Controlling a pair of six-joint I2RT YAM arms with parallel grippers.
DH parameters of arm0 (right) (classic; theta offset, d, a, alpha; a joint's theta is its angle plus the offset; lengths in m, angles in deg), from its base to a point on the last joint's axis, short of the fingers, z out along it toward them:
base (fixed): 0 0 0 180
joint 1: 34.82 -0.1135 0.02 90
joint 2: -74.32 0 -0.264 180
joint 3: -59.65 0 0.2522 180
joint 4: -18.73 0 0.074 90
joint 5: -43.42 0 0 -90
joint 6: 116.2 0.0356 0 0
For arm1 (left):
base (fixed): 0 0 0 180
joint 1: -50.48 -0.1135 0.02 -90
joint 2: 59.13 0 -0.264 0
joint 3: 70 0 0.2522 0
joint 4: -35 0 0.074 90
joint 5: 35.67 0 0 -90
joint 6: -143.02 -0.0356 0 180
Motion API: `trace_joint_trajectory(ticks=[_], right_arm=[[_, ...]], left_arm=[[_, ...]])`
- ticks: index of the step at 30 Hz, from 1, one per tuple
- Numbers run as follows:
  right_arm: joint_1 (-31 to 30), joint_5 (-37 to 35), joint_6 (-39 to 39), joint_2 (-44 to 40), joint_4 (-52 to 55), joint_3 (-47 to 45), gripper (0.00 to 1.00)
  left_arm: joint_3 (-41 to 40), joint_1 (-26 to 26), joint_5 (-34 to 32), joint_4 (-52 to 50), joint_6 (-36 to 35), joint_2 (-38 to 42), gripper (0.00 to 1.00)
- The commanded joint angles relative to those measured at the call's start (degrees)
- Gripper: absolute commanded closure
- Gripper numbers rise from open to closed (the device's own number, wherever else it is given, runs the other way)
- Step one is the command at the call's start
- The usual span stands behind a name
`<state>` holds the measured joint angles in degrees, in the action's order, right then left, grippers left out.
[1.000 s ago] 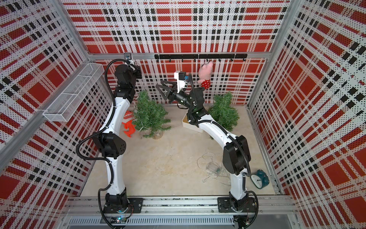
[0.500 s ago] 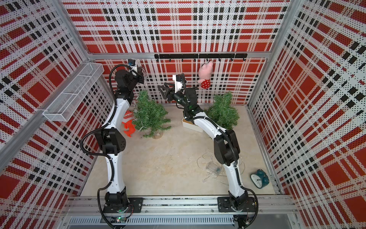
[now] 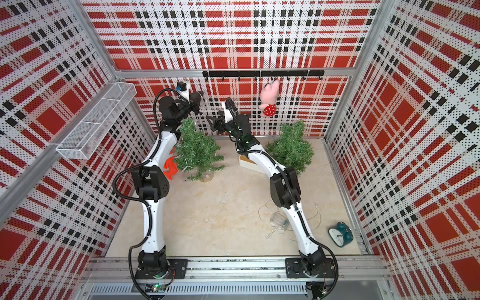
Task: Wrap string light around the christmas tree
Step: Wrap the light string around the Christmas tree.
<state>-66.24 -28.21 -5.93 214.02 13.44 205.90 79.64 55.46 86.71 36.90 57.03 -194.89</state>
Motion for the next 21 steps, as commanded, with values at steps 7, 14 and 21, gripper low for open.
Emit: trace_joint_trajectory(ticks=[7,14,21], right_arm=[[0.31,-1.14,-0.20,5.04,-0.01,5.78,0.16],[0.38,-2.90,3.33,6.45,-3.44,5.56,0.28],[0.48,-6.49,6.42,8.20,-2.47,7.74,0.51]], left_arm=[[-2.07,3.67,4.60,-3.12,-2.90,2.69,0.96],[-2.38,4.70,3.83,-2.42,-3.57,4.14,0.95],[-3.05,4.95,6.17,-3.11,-4.03,5.70,0.93]])
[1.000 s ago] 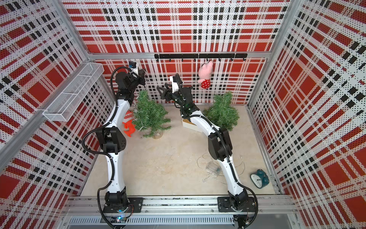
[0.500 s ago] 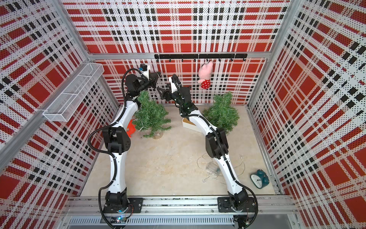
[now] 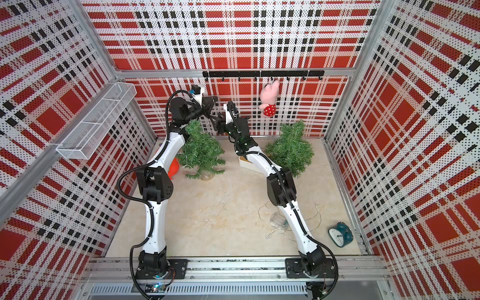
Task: Wrap string light around the christmas tree
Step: Wrap the light string around the Christmas tree.
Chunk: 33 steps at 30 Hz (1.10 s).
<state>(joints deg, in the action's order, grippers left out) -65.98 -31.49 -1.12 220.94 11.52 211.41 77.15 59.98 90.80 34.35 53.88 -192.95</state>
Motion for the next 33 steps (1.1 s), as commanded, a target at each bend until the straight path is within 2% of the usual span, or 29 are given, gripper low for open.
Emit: trace_joint_trajectory(ticks=[1,6,11,16,20,25,30,33], right_arm=[[0.22,-4.19,1.77,1.46,-0.52,2.33,0.54],[0.48,-5.14,2.76,2.70,-2.47,3.98,0.82],[0.56,-6.26,2.31,1.78,-3.01,3.84,0.98],[1.16,-4.71,2.23,0.26,-4.26,2.57,1.00],[1.02,-3.42,3.72,-0.26,-4.36,2.31,1.00],[0.33,-3.25,4.18,-0.83,-4.45,1.81,1.00],[0.13,-3.56,4.89,-0.82,-4.19,2.23,1.00],[0.13,-3.56,5.37,-0.62,-3.94,2.48,1.00]], left_arm=[[-0.57,0.45,2.18,-0.56,-0.88,3.88,0.93],[-2.44,0.01,0.99,-0.40,-1.09,5.31,0.91],[-2.77,-2.37,-2.11,-0.14,1.36,5.58,0.89],[-4.99,-4.71,-2.04,1.02,5.26,6.32,0.83],[-7.30,-5.13,-4.76,-1.40,4.51,8.54,0.56],[-11.21,-8.47,-12.27,-5.91,9.31,12.93,0.36],[-19.22,-13.04,-18.36,-11.69,16.21,19.38,0.34],[-25.86,-13.01,-22.67,-15.31,15.62,24.93,0.35]])
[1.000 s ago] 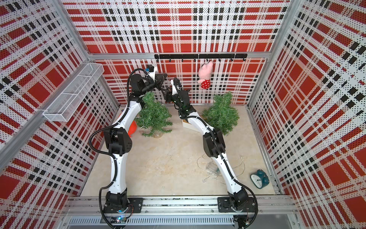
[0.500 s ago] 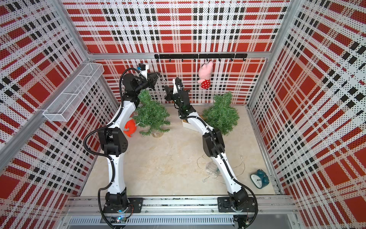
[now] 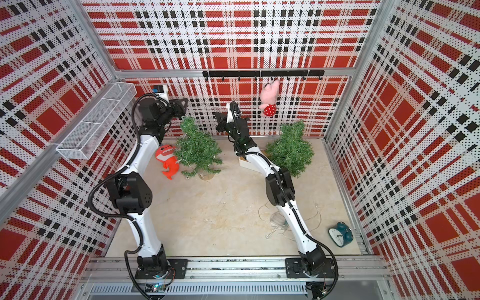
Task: Wrap string light around the christmas tree
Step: Wrap the light string around the Christmas tree.
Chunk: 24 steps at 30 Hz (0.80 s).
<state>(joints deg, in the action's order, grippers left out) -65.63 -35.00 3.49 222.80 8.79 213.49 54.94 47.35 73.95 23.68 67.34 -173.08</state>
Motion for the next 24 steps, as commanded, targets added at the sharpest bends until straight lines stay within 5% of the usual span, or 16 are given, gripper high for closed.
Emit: trace_joint_trajectory(ticks=[1,6,10,17,24], right_arm=[[-0.23,-0.06,0.81,-2.41,-0.96,0.52,1.00],[-0.39,0.20,1.10,-3.66,-1.31,-0.71,1.00],[-0.57,0.20,0.81,-4.16,-1.03,-0.83,1.00],[-0.71,-0.07,0.24,-5.73,-0.28,-3.24,1.00],[-1.36,0.22,-0.11,-6.87,-0.39,-5.15,1.00]], left_arm=[[-7.40,0.03,-7.87,-4.96,2.11,7.71,0.35],[-27.32,0.50,-16.67,-2.22,4.13,22.60,0.35],[-35.06,2.30,-18.63,-5.81,3.15,30.43,0.35],[-42.03,6.54,-17.02,-10.24,2.97,37.02,0.38],[-38.58,9.82,-17.91,-11.48,1.76,31.87,0.52]])
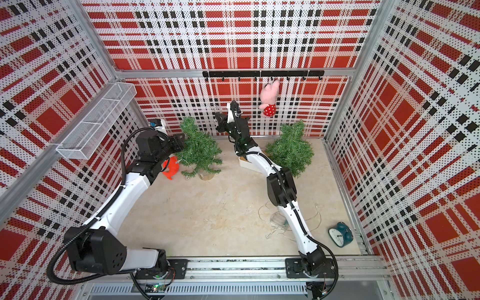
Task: Wrap string light around the christmas tree
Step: Wrap the light string around the Christmas tree.
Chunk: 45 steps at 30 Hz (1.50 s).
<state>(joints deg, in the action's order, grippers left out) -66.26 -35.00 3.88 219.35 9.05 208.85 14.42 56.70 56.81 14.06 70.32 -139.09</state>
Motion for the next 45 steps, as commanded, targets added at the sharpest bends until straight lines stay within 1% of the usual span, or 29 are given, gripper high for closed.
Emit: trace_joint_trajectory(ticks=[1,3,6,8,10,11,14,19,22,27,31,33,37,40,43,45], right_arm=[[-0.79,0.14,-0.55,-3.80,-0.94,-1.20,1.00],[-0.97,-0.32,-0.34,-4.55,-1.67,-2.76,1.00],[-1.16,-0.10,-0.69,-4.58,-1.47,-2.56,1.00],[-1.17,-0.15,-0.68,-4.73,-1.34,-2.55,1.00],[-1.25,-0.15,-0.73,-4.93,-1.45,-2.87,1.00],[-1.25,-0.07,-0.74,-5.17,-1.53,-3.23,1.00],[-1.25,-0.10,-1.65,-6.02,-1.51,-3.90,1.00],[-0.59,-0.07,-3.01,-7.36,-1.45,-5.13,1.00],[-0.06,0.11,-3.22,-7.99,-2.05,-6.47,1.00],[0.50,0.22,-4.06,-9.68,-2.75,-9.93,1.00],[1.29,-1.55,-5.54,-12.88,-2.23,-16.00,1.00],[2.00,-1.99,-5.32,-14.87,-2.29,-19.41,1.00],[2.57,-1.04,-7.51,-20.58,-1.99,-26.85,1.00],[2.60,-1.31,-9.87,-23.61,0.55,-30.22,1.00],[2.74,-3.21,-12.17,-26.06,2.24,-33.77,0.97],[2.96,-3.79,-12.83,-27.22,2.27,-35.76,0.93]], left_arm=[[1.95,0.47,-1.59,-1.92,-1.43,-2.68,0.55],[2.03,0.87,-3.21,-2.64,-2.37,-3.76,0.59],[1.61,1.53,-3.71,-3.28,-3.05,-5.36,0.64],[1.42,1.67,-3.52,-3.28,-3.00,-5.73,0.69],[1.60,1.34,-3.87,-3.09,-3.06,-4.97,0.78],[1.51,0.82,-3.89,-2.58,-2.73,-4.21,0.82],[1.97,-1.57,-2.85,-1.92,-1.46,-2.20,0.89],[2.03,-5.51,-1.98,-0.91,-0.21,-0.79,0.97],[3.32,-6.32,-0.94,-0.61,0.02,-1.54,0.99],[6.78,-6.48,-1.34,-0.07,0.19,-3.75,1.00],[10.09,-6.61,-2.38,-0.03,-0.90,-7.88,1.00],[11.71,-6.56,-2.98,-1.58,-1.82,-10.46,1.00],[10.22,-6.31,-0.26,-1.12,-2.00,-11.29,0.99],[8.19,-6.22,2.27,0.15,-0.89,-11.23,0.98],[7.04,-6.04,5.11,1.51,0.41,-10.83,0.98],[6.61,-6.21,5.07,2.34,1.04,-10.32,0.98]])
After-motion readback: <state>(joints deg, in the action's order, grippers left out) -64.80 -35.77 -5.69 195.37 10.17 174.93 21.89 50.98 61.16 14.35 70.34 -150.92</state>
